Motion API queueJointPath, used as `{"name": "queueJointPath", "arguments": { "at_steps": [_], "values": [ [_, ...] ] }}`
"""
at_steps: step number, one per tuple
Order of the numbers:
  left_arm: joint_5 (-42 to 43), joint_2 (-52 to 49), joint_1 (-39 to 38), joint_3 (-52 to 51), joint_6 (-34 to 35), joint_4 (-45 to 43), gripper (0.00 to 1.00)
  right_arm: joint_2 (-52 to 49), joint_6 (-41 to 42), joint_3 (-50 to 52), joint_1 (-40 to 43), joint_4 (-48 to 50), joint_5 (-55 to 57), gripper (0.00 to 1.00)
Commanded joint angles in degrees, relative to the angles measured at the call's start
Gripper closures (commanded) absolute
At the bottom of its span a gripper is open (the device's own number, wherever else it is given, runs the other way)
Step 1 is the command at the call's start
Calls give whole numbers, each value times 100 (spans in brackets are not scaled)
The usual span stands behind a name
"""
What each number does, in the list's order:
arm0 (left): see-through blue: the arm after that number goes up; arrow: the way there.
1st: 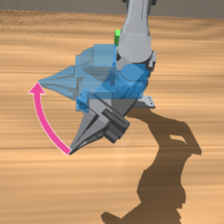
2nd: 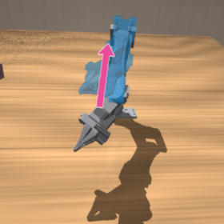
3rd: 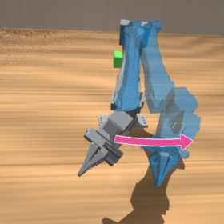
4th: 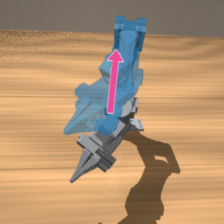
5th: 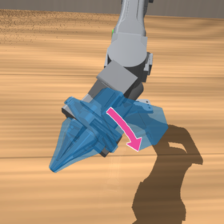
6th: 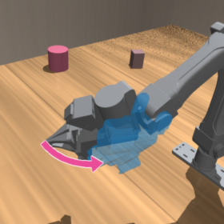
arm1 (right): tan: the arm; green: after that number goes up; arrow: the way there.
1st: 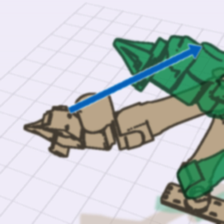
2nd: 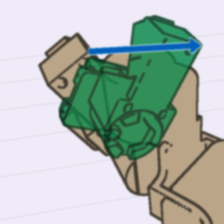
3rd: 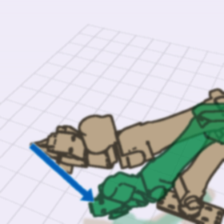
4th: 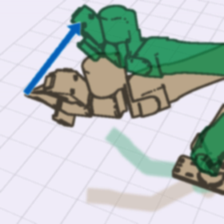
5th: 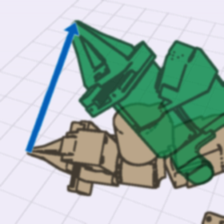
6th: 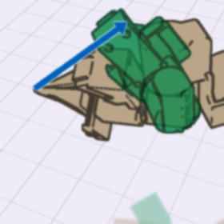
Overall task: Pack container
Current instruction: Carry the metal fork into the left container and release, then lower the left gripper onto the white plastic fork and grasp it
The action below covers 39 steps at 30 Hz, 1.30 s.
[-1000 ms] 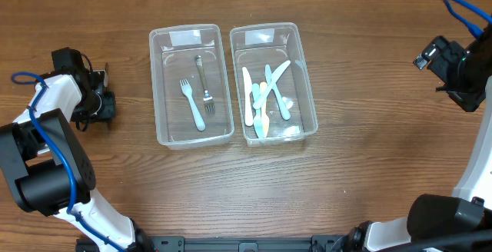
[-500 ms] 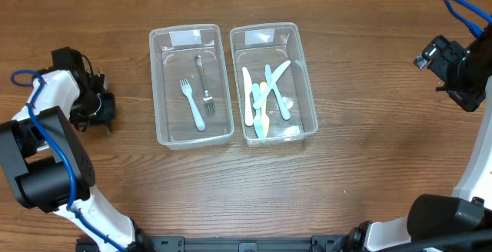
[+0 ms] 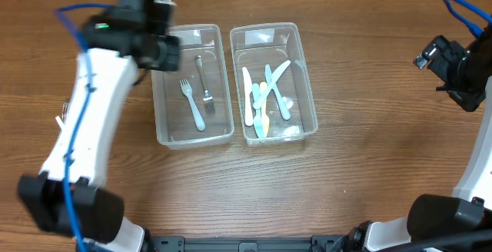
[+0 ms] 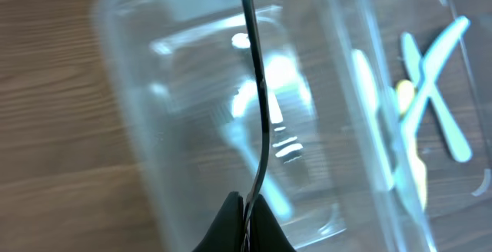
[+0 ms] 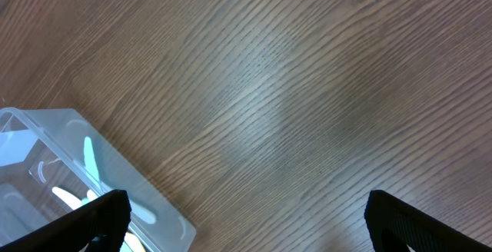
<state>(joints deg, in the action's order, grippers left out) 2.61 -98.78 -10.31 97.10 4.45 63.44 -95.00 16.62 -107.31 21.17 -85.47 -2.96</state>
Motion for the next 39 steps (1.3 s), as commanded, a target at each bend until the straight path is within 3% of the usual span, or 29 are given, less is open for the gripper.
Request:
{"name": "queueJointPath", "arguments": {
  "at_steps": [1,7,13,17,19,21,24,29,32,39],
  "values": [
    [83,-752,-417,-192,466,-205,96,39,-9,-11,-20,24,28,0],
    [83,-1902,-483,-192,560,-240,96,39,-9,-11,-20,7,26,0],
    [85,-1895,-483,2,540,-162,60,39,-9,-11,-20,-9,28,0],
    [-210,-1539,-472,804,557,564,51,39,-9,-11,-20,-22,28,0],
    [-813,-1029,-404,1193,894,1161,35,39,-11,-11,-20,-31,28,0],
    [-872,-363,-208,1239,1086,1504,31,39,-11,-11,-20,-28,28,0],
    [-1084,739,463,1097,1565,1912,24,39,-9,-11,-20,-28,28,0],
    [-1051,2090,2363,328,1464,1919,17,39,-7,-11,-20,-31,26,0],
    [-763,2428,3344,-588,1143,1561,14,39,-7,-11,-20,-31,24,0],
    [-415,2118,4391,-2699,960,39,2,39,-7,-11,-20,-52,24,0]
  ]
}}
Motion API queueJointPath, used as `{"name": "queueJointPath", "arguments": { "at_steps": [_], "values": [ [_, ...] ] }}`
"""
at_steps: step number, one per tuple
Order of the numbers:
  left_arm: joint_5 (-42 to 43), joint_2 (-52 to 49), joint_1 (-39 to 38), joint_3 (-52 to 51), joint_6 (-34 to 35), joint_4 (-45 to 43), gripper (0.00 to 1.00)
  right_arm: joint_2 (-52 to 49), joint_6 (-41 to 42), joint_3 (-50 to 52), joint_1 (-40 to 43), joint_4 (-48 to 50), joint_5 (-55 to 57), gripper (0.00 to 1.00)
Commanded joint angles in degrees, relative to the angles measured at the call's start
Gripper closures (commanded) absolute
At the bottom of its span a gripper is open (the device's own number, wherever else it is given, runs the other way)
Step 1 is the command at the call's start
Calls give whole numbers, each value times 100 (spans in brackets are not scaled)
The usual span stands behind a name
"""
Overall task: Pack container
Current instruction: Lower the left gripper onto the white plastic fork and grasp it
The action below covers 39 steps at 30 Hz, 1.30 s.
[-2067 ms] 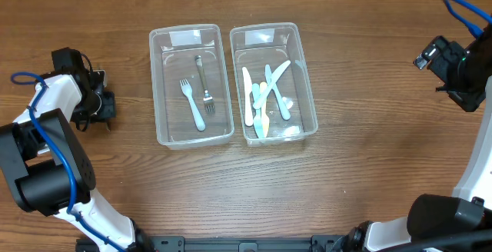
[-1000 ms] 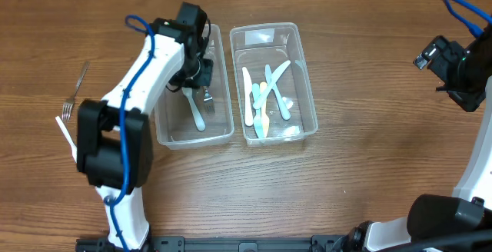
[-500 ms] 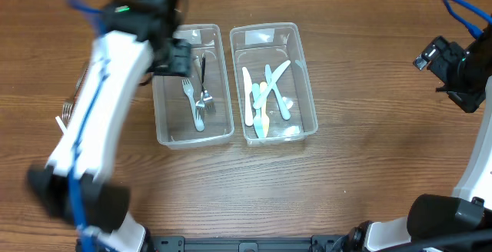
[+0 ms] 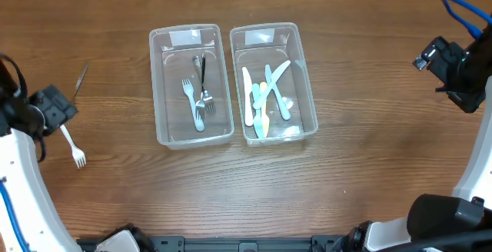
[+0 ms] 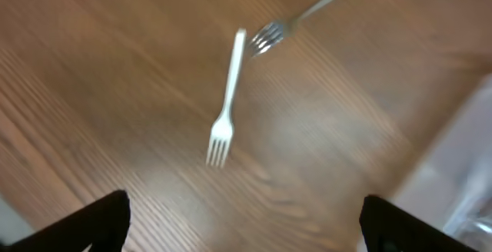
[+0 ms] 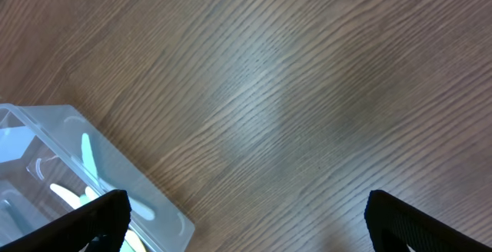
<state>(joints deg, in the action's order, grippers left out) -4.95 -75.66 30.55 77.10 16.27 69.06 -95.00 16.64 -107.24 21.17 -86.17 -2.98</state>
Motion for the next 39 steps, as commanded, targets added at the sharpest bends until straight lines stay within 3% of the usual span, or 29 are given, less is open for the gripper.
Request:
{"name": "queueJointPath", "arguments": {
  "at_steps": [1,14,25,28,30,39],
  "values": [
    [400,-313,376,-876,-289,-728,0,39,-11,-17,-20,20,26,0],
    [654,-2677,479,-1204,-595,-2006,2,39,-11,-17,-20,22,31,0],
    [741,-3320,479,-1213,-1008,-2586,6,39,-13,-17,-20,24,31,0],
    [758,-3322,479,-1213,-1010,-2583,23,39,-13,-17,-20,35,31,0],
    [767,-3342,479,-1215,-1010,-2577,44,39,-13,-17,-20,35,31,0],
    [881,-3357,479,-1287,-1010,-2579,84,39,-13,-17,-20,35,31,0]
  ]
}}
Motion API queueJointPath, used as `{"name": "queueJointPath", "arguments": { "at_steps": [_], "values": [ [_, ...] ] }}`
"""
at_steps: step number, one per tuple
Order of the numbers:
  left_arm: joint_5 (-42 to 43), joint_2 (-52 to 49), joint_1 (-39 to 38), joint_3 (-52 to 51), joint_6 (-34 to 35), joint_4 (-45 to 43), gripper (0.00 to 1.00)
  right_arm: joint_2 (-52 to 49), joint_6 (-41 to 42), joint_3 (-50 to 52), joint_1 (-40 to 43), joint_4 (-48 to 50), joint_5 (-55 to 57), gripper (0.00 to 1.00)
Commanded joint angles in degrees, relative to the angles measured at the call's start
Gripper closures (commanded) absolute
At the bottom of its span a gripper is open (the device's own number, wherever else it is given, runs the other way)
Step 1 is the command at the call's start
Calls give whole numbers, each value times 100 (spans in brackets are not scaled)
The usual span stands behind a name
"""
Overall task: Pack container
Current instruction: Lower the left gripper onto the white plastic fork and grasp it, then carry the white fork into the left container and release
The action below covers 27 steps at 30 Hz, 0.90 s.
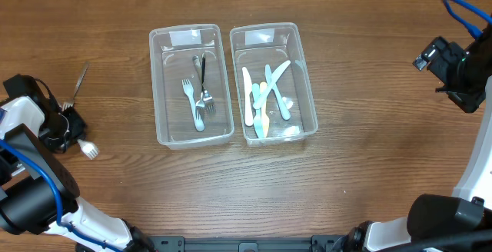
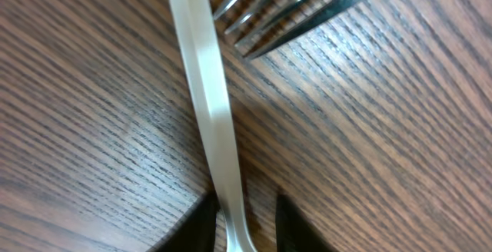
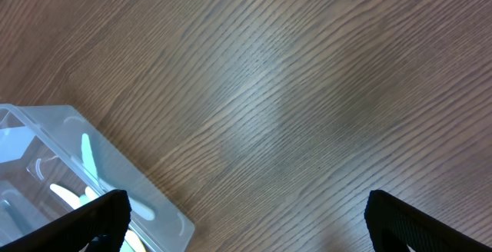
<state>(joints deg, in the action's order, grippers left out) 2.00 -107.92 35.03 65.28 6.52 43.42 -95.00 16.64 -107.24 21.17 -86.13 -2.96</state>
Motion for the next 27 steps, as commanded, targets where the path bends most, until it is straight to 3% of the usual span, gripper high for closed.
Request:
{"name": "queueJointPath", "arguments": {
  "at_steps": [1,2,3,12,17,23,27],
  "values": [
    [214,-131,31,-105,-35,-15,87,39,-13,-17,-20,31,28,0],
    [214,-131,31,-105,-35,-11,94,39,-13,-17,-20,28,28,0],
    [214,-131,31,-105,-35,-11,96,39,-13,-17,-20,28,28,0],
    [520,52,24,-105,-33,136,96,39,-13,-17,-20,28,31,0],
    [817,1207,-144,-83,-2,247,96,39,-13,-17,-20,33,28,0],
    [356,3250,-1537,660,387,896,96,39,-11,-17,-20,33,26,0],
    [-295,3320,-3228,1143,1023,831,96,39,-11,-17,-20,31,26,0]
  ]
}}
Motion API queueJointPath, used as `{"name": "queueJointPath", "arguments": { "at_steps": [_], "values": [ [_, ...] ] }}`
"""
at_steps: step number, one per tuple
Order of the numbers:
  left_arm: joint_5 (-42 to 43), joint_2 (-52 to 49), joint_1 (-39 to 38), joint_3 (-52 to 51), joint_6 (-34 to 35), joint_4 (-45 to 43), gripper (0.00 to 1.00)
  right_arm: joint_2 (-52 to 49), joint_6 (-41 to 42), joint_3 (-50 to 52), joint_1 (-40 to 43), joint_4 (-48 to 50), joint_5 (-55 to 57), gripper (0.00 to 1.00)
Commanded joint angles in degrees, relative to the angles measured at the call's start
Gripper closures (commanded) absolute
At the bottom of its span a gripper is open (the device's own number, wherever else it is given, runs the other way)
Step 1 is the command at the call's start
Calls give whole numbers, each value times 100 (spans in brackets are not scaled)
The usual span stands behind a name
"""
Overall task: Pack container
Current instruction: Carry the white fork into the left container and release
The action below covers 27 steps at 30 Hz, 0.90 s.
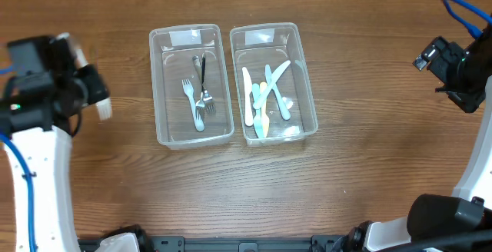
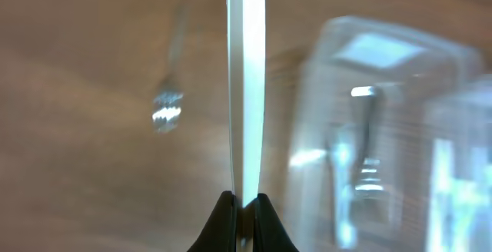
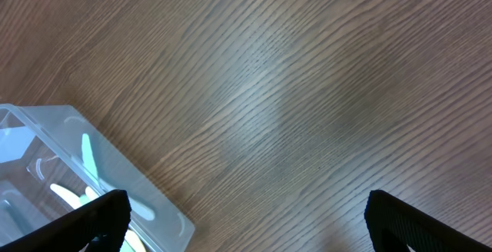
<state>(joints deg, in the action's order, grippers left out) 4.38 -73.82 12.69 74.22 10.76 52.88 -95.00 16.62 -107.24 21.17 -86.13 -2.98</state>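
My left gripper (image 1: 94, 91) is shut on a white plastic fork (image 2: 246, 91) and holds it above the table, just left of the left clear container (image 1: 156, 91). The fork's end (image 1: 104, 111) sticks out below the gripper in the overhead view. That container holds a pale blue fork (image 1: 194, 106) and two metal forks. The right clear container (image 1: 312, 91) holds several pale plastic utensils. A metal fork (image 2: 167, 102) lies blurred on the table under my left gripper; the overhead view hides it. My right gripper (image 3: 246, 221) is open over bare wood at the right.
The two containers stand side by side at the table's middle back. A corner of the right container (image 3: 46, 152) shows in the right wrist view. My left arm (image 1: 34, 167) runs down the table's left side.
My left gripper was low on the table with its jaws either side of the white fork's handle. Now it is shut on that fork, raised and nearer the left container. The right arm is unmoved.
My left gripper held a dark-handled fork over the left container. Then that fork lay in the container and the gripper was open above two forks at the table's left. Then it was down at the white fork, which it now holds off the table.
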Motion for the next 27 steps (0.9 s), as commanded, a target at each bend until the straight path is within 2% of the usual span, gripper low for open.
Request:
{"name": "queueJointPath", "arguments": {
  "at_steps": [1,3,7,14,18,19,20,21,22,23,27],
  "values": [
    [-551,-173,-1252,247,695,-232,96,39,-9,-17,-20,31,28,0],
    [-586,-579,-1843,247,949,-553,96,39,-11,-17,-20,31,28,0],
    [-616,-1681,-2509,254,1008,-1150,96,39,-11,-17,-20,28,28,0],
    [-304,-3305,-2583,256,1113,-1303,96,39,-9,-17,-20,26,28,0],
    [-282,-3407,-2583,267,1023,-1241,96,39,-9,-17,-20,26,28,0],
    [-282,-3405,-2583,289,951,-1224,92,39,-9,-17,-20,24,28,0],
    [-284,-3394,-2583,345,881,-1158,83,39,-9,-17,-20,22,28,0],
    [-286,-3388,-2583,463,841,-1021,64,39,-11,-17,-20,17,28,0],
    [-286,-3383,-2583,605,820,-866,58,39,-9,-17,-20,13,28,0],
    [-286,-3362,-2583,828,785,-651,47,39,-9,-17,-20,11,28,0],
    [-684,-3119,-2496,2092,669,413,30,39,-11,-17,-20,11,28,0]
  ]
}}
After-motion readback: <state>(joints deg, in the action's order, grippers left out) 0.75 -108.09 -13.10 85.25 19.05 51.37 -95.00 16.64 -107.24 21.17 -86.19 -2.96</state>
